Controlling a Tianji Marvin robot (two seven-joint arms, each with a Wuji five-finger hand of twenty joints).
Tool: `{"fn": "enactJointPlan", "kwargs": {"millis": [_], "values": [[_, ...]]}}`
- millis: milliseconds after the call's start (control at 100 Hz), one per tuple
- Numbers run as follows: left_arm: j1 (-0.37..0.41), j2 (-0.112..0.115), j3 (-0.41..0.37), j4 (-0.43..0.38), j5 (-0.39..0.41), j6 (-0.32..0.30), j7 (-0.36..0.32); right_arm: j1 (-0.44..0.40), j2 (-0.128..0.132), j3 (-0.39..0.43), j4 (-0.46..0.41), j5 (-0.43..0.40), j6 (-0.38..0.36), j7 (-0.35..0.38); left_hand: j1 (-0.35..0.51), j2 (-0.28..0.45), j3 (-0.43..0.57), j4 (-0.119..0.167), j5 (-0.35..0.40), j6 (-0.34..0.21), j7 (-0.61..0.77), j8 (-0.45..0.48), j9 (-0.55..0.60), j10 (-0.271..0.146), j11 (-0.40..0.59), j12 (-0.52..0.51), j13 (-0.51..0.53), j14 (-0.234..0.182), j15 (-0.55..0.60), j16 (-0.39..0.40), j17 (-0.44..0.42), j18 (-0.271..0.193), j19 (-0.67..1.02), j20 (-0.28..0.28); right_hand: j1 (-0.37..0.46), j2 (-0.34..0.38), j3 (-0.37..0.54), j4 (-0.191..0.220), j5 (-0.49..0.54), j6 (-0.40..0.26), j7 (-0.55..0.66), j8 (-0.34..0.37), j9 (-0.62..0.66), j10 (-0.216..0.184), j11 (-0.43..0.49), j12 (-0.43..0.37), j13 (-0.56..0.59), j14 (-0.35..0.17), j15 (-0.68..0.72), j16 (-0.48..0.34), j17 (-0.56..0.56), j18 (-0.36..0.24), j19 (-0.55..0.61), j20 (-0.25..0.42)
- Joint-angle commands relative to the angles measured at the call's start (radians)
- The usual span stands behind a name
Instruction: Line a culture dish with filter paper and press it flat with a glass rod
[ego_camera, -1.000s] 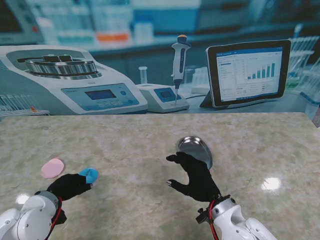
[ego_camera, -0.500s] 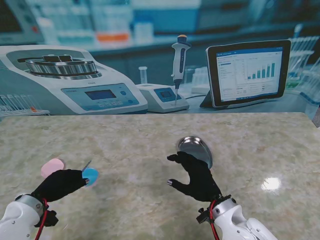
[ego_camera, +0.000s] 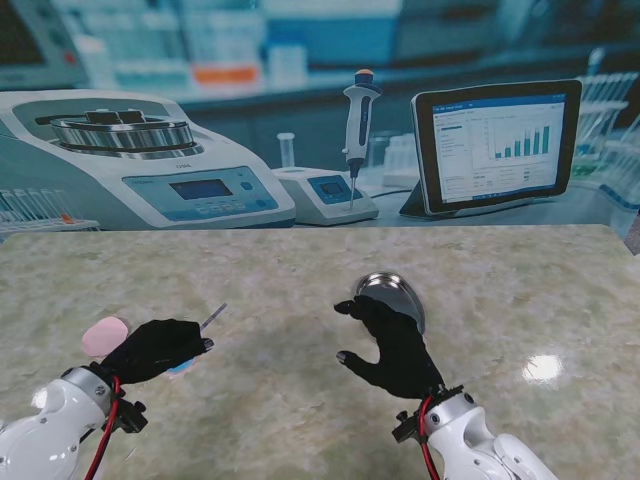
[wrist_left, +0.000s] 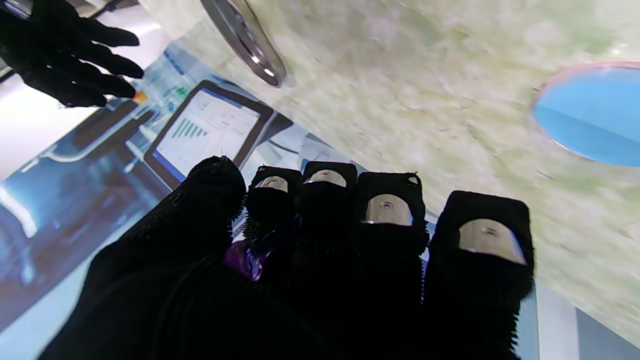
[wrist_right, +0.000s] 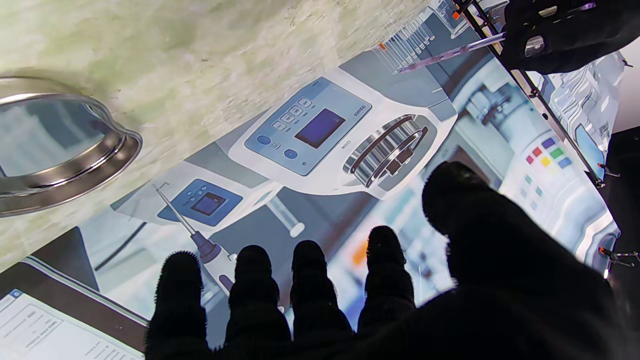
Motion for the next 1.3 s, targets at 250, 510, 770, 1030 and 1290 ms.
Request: {"fn": "enactJointPlan", "kwargs": {"millis": [250, 510, 770, 1030, 1290], "values": [[-0.017, 0.009, 0.07, -0.04, -0.112, -0.005, -0.061, 0.028, 0.007, -0.021, -0.026, -0.028, 0.011, 0.036, -0.028, -0.004, 0.031, 0.027, 0.034, 0.093, 0.078, 0.02, 0.051, -0.073, 0.049, 0.004, 0.056, -0.091, 0.065, -0.007, 0.036, 0.01, 0.156, -0.014, 0.014, 0.035, 0.046, 0.027, -0.047, 0.002, -0.021, -0.001, -0.019, -0.031, 0.004, 0.003, -0.027, -0.039, -0.026, -0.014, -0.002, -0.028, 0.032, 0.026], [-0.035, 0.016, 0.112, -0.064, -0.164, -0.007, -0.091, 0.047, 0.013, -0.042, -0.045, -0.046, 0.024, 0.061, -0.029, -0.003, 0.033, 0.026, 0.036, 0.094, 0.078, 0.018, 0.052, -0.071, 0.048, 0.006, 0.057, -0.09, 0.065, -0.008, 0.037, 0.01, 0.156, -0.013, 0.005, 0.033, 0.061, 0.028, -0.049, 0.007, -0.023, 0.003, -0.019, -0.029, 0.004, 0.001, -0.024, -0.039, -0.024, -0.014, 0.001, -0.028, 0.041, 0.028], [-0.031, 0.017, 0.138, -0.09, -0.217, -0.01, -0.101, 0.071, 0.016, -0.07, -0.047, -0.045, 0.018, 0.081, -0.029, -0.005, 0.032, 0.027, 0.039, 0.094, 0.079, 0.018, 0.056, -0.073, 0.049, 0.006, 0.061, -0.091, 0.067, -0.008, 0.042, 0.01, 0.158, -0.012, 0.013, 0.028, 0.07, 0.027, -0.04, 0.012, -0.02, 0.007, -0.015, -0.024, 0.026, 0.009, -0.003, -0.03, -0.011, -0.009, 0.021, -0.025, 0.061, 0.034], [-0.019, 0.021, 0.146, -0.102, -0.271, -0.023, -0.122, 0.12, 0.017, -0.111, -0.021, -0.043, 0.016, 0.091, -0.034, -0.005, 0.035, 0.029, 0.045, 0.093, 0.081, 0.017, 0.063, -0.074, 0.049, 0.007, 0.067, -0.092, 0.072, -0.011, 0.051, 0.011, 0.164, -0.015, 0.03, 0.014, 0.103, 0.026, -0.037, 0.014, -0.017, 0.012, -0.015, -0.025, 0.04, 0.011, -0.002, -0.035, -0.006, -0.008, 0.023, -0.026, 0.072, 0.037], [-0.014, 0.022, 0.151, -0.102, -0.294, -0.031, -0.131, 0.161, 0.019, -0.153, 0.009, -0.035, -0.01, 0.1, -0.032, -0.005, 0.035, 0.029, 0.044, 0.092, 0.081, 0.018, 0.063, -0.074, 0.049, 0.007, 0.068, -0.092, 0.073, -0.014, 0.052, 0.01, 0.165, -0.018, 0.015, -0.016, 0.105, 0.01, 0.046, 0.023, 0.029, 0.025, 0.038, -0.027, 0.117, 0.038, 0.04, -0.03, 0.012, -0.005, 0.05, -0.017, 0.095, 0.04]]}}
